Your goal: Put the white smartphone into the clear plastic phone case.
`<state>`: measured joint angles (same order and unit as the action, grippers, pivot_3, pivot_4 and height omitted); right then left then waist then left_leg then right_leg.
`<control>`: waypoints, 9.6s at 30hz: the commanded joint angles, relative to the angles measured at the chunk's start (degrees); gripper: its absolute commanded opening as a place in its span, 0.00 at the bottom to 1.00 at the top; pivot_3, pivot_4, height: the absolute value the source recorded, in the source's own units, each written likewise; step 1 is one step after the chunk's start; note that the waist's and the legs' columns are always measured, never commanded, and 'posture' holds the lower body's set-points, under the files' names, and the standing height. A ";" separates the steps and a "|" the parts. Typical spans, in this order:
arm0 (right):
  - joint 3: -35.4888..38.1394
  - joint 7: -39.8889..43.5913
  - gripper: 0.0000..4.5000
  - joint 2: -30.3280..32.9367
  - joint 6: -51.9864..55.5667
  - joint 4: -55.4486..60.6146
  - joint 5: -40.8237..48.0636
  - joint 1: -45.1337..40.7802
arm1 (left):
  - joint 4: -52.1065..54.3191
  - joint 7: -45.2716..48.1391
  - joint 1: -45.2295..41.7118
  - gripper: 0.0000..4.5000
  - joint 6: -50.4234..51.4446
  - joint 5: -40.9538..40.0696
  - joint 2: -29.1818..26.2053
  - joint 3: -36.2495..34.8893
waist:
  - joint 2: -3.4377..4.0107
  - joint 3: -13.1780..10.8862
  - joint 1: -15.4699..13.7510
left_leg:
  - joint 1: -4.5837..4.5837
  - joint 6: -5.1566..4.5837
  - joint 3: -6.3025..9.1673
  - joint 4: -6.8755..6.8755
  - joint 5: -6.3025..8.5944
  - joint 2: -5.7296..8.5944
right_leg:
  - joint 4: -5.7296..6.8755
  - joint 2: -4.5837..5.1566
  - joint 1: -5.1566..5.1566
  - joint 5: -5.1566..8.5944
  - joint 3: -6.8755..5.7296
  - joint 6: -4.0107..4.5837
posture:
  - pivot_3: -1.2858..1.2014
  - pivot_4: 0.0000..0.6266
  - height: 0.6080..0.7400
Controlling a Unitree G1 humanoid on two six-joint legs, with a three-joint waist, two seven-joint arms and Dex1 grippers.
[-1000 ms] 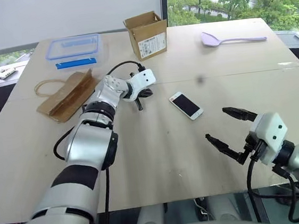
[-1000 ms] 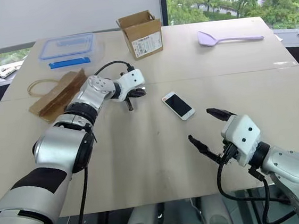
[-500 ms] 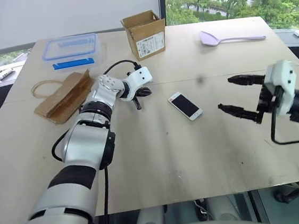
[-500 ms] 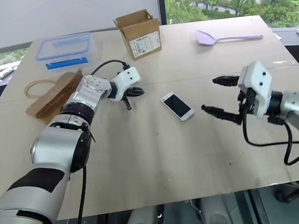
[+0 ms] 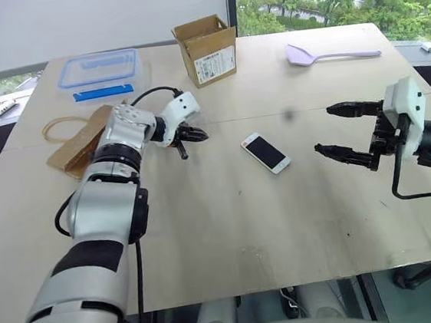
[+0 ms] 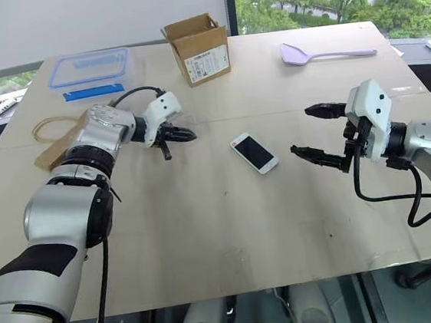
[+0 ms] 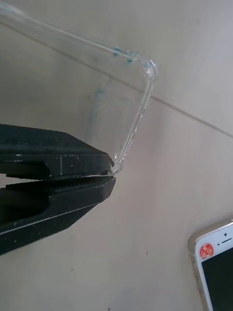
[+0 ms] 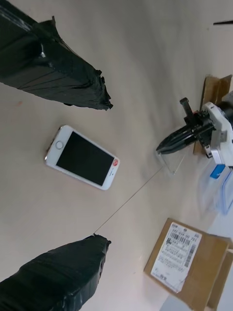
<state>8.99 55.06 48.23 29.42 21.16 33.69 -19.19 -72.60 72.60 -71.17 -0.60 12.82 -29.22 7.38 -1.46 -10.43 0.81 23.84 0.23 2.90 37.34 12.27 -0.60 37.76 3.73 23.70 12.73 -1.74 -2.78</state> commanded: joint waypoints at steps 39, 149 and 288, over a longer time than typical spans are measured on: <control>-2.46 -3.85 1.00 -2.49 0.23 10.66 -0.44 7.22 | 84.91 1.61 32.81 0.70 55.27 -32.52 -12.85 -3.15 | 0.17 -0.09 0.94 | -0.17 0.00 -0.06 -0.11 0.00 -0.09 | 0.06 -0.08 0.06 0.06 0.21 0.05 | 0.52 0.24 1.00; -31.55 10.38 0.66 -5.80 -7.01 -17.17 -23.59 -20.34 | 87.09 -13.50 60.39 1.00 27.22 -34.06 -8.54 -11.05 | 0.43 -0.13 -0.10 | -0.03 0.00 0.03 -0.22 0.01 0.03 | -0.23 -0.05 0.02 0.06 0.25 0.09 | 0.52 0.24 1.00; -27.82 -6.02 0.00 -24.37 6.35 -6.50 -27.17 -13.68 | 91.97 -21.14 65.89 0.01 28.47 -38.04 -6.47 -7.94 | 0.53 -0.10 -0.02 | -0.13 0.01 0.06 -0.25 0.01 0.02 | -0.12 -0.09 0.03 0.18 0.26 0.25 | 0.52 0.24 1.00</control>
<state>-21.47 47.77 23.48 35.66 10.64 3.92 -32.05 17.13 51.71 -5.50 27.80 -24.38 -35.18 0.52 -0.93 -10.53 0.79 23.72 0.25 2.96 37.09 12.28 -0.58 37.64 3.64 23.72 12.90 -1.48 -2.55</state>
